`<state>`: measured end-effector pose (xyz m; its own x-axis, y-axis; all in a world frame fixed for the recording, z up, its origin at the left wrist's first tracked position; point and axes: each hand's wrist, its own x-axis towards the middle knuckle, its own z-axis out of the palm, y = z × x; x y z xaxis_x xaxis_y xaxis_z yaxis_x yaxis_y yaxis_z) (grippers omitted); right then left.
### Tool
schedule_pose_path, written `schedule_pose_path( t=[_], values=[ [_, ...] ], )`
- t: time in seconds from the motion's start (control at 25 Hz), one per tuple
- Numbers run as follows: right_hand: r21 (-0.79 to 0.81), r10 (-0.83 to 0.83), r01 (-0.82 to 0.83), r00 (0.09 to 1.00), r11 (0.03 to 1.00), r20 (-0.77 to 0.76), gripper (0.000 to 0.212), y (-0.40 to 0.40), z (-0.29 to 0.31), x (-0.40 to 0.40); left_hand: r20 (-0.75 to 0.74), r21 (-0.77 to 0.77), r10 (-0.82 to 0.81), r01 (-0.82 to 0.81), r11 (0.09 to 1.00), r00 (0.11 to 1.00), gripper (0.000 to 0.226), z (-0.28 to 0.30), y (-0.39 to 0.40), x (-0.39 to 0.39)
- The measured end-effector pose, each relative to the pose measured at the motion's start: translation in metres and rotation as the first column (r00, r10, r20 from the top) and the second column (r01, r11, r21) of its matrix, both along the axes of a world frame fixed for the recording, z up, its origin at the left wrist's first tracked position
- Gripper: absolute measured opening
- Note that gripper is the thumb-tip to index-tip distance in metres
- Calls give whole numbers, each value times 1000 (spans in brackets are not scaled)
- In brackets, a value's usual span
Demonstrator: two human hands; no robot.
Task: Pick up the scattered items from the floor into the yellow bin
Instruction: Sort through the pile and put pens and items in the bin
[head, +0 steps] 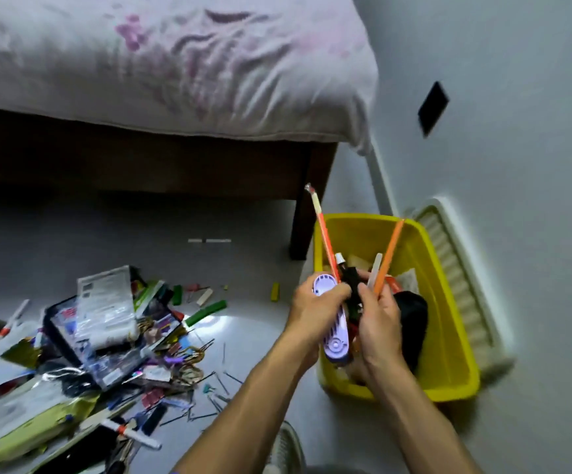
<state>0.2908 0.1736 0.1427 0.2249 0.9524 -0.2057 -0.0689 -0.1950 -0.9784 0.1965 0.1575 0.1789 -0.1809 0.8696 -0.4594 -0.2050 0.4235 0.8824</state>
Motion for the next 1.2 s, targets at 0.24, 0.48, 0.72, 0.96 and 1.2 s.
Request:
schedule_pose_path(
  t=[0.24, 0.48, 0.72, 0.96, 1.2],
  values=[
    [-168, 22, -2, 993, 986, 119, 20, 10, 0, 50, 250, -124, -84, 118, 985, 965, 40, -3, 22, 19],
    [-156, 318, -280, 885, 947, 340, 39, 7, 4, -25, -49, -20, 139, -140, 990, 989, 39, -11, 1, -59],
    [-173, 545, -544, 656, 821, 522, 41, 36, -26, -147, -224, -23, 280, -292, 956, 934, 43, -55, -11, -179],
    [-313, 654, -661, 360, 682, 666, 46, 159, -113, -253, -478, -63, 188, -248, 967, 858, 49, -135, 12, -279],
    [-489, 656, -658, 10, 573, 755, 76, 240, -180, -308, -668, -72, 9, -77, 994, 744, 52, -184, 24, -335]
  ],
)
